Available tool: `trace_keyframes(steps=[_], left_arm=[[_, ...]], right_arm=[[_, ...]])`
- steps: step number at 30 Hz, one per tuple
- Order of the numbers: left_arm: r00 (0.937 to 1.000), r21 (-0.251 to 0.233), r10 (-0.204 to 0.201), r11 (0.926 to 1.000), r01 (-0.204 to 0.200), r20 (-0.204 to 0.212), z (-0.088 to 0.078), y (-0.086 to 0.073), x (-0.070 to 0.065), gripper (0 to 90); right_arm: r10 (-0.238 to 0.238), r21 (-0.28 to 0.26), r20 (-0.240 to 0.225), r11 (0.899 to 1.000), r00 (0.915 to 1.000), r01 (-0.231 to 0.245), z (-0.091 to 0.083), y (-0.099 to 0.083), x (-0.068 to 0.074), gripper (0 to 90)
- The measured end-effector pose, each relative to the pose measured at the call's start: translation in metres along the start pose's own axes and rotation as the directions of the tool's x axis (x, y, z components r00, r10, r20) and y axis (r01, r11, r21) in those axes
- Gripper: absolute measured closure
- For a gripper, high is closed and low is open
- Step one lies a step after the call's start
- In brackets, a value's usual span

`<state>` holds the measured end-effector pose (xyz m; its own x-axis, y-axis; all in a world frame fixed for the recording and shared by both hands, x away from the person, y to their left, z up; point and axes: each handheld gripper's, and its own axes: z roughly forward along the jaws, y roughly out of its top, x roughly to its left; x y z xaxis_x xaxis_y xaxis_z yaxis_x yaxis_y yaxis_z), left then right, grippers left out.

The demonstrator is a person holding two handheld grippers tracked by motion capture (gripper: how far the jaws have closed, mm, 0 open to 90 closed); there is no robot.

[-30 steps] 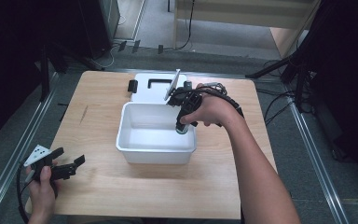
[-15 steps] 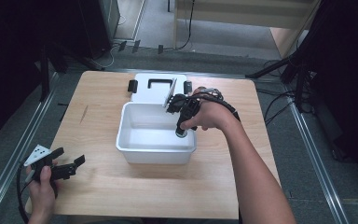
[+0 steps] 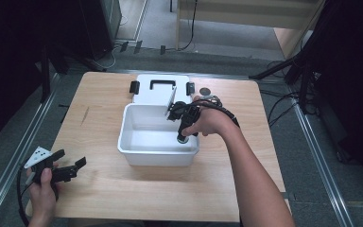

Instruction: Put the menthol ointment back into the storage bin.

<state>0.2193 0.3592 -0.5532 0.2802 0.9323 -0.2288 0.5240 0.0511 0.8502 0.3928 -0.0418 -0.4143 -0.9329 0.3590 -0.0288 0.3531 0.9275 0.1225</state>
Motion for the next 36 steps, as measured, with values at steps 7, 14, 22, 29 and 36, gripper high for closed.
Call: trace_keyframes(steps=[7, 14, 22, 29, 36], left_arm=[[1.0000, 0.001, -0.002, 1.0000, 0.002, 0.000, 0.000, 0.000, 0.000, 0.3], [1.0000, 0.003, -0.001, 1.0000, 0.001, 0.001, 0.000, 0.000, 0.000, 0.3], [1.0000, 0.005, 0.000, 1.0000, 0.000, 0.002, 0.000, 0.000, 0.000, 0.3], [1.0000, 0.006, 0.000, 1.0000, 0.000, 0.001, 0.000, 0.000, 0.000, 0.3], [1.0000, 0.006, 0.000, 1.0000, 0.000, 0.001, 0.000, 0.000, 0.000, 0.3]], right_arm=[[-0.009, 0.008, -0.004, 1.000, 0.9999, 0.009, 0.010, 0.000, 0.001, 51.6], [-0.014, 0.011, -0.006, 1.000, 0.9999, 0.015, 0.015, 0.002, 0.002, 51.6], [-0.021, 0.021, -0.008, 1.000, 0.9998, 0.021, 0.021, 0.004, 0.005, 51.6], [-0.025, 0.026, -0.014, 0.999, 0.9996, 0.026, 0.024, 0.008, 0.007, 51.6], [-0.035, 0.030, -0.018, 0.999, 0.9992, 0.035, 0.028, 0.010, 0.009, 51.6]])
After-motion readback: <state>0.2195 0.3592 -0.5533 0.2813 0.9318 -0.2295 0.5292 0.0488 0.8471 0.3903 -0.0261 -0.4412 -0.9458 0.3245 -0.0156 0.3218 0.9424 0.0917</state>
